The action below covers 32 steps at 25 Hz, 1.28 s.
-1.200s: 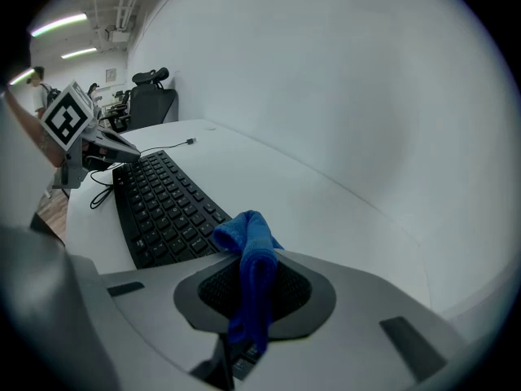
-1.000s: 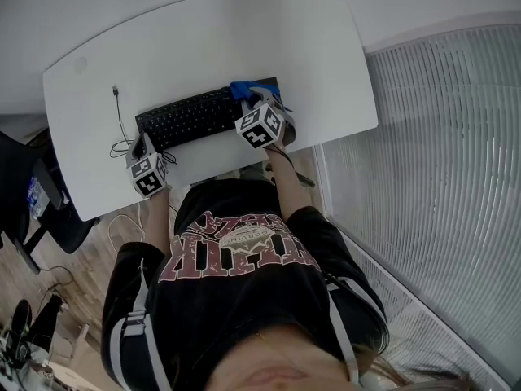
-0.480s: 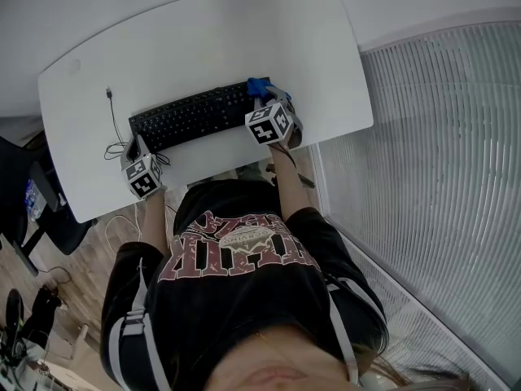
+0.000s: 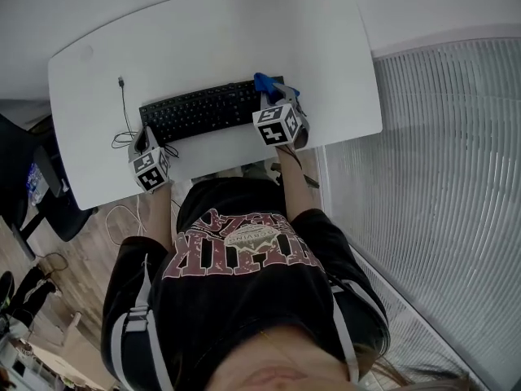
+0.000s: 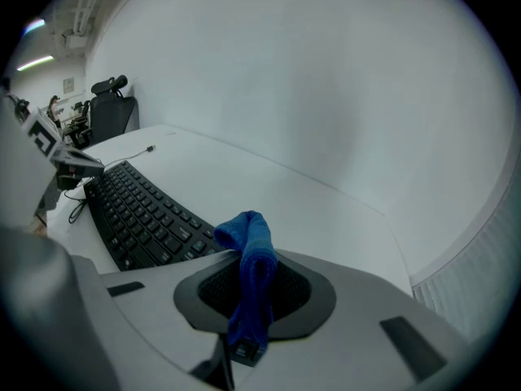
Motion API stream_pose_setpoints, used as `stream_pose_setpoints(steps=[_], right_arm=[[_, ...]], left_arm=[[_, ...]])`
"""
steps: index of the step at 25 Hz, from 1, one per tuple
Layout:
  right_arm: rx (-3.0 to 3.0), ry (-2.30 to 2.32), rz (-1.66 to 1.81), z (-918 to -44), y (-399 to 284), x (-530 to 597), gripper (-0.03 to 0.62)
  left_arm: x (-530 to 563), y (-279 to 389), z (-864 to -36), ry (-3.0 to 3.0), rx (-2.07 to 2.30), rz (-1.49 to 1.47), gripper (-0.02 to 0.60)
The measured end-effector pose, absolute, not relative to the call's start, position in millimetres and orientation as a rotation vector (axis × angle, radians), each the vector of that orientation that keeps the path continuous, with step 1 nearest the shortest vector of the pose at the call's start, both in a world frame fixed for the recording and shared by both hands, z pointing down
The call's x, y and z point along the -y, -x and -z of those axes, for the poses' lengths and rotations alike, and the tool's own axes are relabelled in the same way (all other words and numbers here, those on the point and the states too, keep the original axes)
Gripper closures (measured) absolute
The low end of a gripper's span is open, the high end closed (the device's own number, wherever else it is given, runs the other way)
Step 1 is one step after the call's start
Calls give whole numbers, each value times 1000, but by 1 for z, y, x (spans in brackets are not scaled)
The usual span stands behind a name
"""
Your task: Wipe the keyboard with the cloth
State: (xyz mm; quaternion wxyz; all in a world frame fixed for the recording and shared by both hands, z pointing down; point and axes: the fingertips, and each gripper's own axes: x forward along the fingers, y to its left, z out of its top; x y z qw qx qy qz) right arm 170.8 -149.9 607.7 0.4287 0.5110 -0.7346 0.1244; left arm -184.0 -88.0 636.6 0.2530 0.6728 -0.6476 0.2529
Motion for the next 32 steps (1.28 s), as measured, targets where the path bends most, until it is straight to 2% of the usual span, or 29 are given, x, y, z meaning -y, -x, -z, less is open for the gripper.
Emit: stream_pose_setpoints(steps=[8,19,32], right_arm=[[2060,-1145,-196,-567,-63,157,530],[2243,-774,-73,-570,92,120,530],[2311,-452,40,-591,181,85,530]], left_arm=[[71,198,-639,-1828,1725,-657,552],[65,203,-638,-1890,1630,-633,552],[64,205,-642,-1957,1543,-626,552]])
